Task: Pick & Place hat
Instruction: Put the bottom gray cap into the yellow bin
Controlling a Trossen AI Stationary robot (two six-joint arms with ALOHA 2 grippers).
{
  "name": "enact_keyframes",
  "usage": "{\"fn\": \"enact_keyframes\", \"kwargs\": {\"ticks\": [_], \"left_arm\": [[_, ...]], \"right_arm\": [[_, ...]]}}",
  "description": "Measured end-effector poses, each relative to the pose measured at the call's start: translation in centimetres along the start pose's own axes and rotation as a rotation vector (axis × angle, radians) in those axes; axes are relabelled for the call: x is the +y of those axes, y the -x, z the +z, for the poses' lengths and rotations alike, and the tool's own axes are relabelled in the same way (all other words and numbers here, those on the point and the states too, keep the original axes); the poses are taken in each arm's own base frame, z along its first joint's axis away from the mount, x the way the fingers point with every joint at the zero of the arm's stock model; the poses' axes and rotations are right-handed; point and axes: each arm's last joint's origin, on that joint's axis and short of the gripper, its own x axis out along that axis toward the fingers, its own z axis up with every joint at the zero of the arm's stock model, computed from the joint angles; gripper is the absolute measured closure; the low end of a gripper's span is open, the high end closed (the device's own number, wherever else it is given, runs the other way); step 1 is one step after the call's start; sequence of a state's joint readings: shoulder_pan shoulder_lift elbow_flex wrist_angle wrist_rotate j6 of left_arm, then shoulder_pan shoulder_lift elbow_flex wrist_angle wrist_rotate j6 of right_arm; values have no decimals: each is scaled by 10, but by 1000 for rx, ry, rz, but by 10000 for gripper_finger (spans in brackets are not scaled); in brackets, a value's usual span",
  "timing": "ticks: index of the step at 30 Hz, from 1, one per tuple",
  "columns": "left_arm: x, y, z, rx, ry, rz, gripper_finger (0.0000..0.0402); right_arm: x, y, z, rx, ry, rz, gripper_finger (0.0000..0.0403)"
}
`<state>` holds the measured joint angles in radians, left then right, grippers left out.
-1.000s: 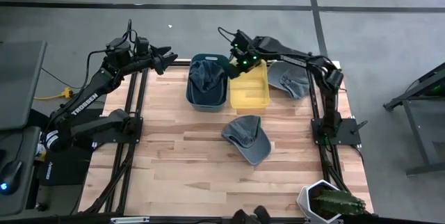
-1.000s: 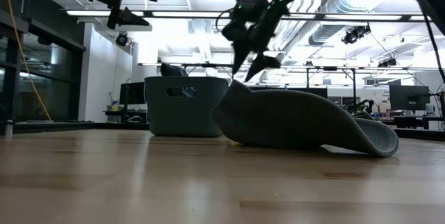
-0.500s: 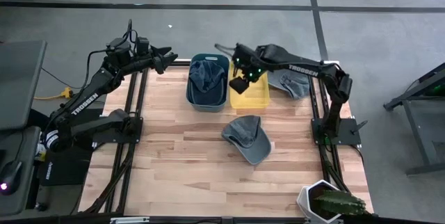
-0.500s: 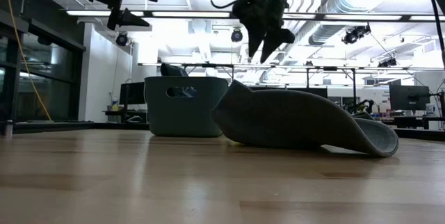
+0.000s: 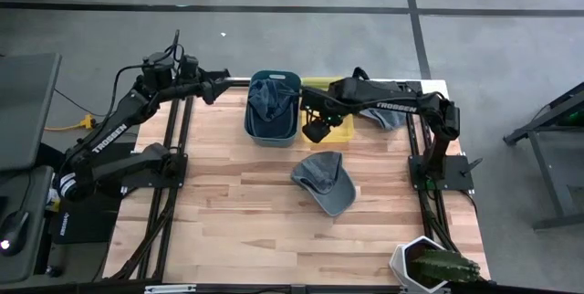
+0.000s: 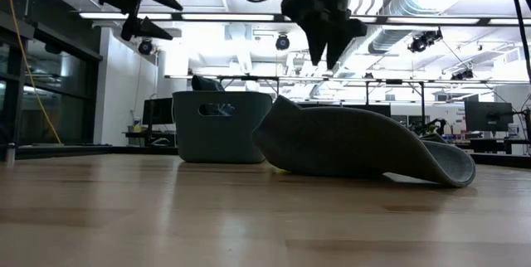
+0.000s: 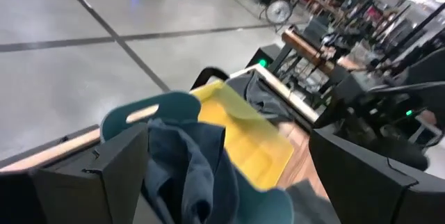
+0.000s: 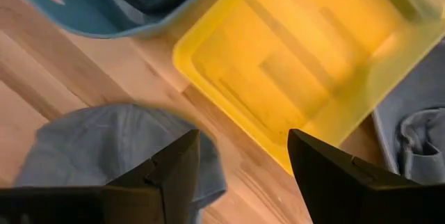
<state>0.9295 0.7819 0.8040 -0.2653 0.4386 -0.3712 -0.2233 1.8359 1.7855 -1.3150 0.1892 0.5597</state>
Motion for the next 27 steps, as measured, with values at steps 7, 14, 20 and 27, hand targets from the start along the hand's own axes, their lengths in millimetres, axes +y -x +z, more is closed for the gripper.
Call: {"fn": "enact_keyframes", "kwargs": {"ticks": [7,14,20,27], "left_arm": [[5,6,-25,50,45,-35,60],[7,27,-58,16,130,-55,60],[1,49,-70,-60,180,-98,60],[-6,66,-77,-115,204,-155,60]], "right_arm": [[14,3,-4,-40,-17,29,190],[29,6,-9,-77,10,68,190],[37,8,-8,-109,41,124,190],[54,12,-19,-90,109,206,190]]}}
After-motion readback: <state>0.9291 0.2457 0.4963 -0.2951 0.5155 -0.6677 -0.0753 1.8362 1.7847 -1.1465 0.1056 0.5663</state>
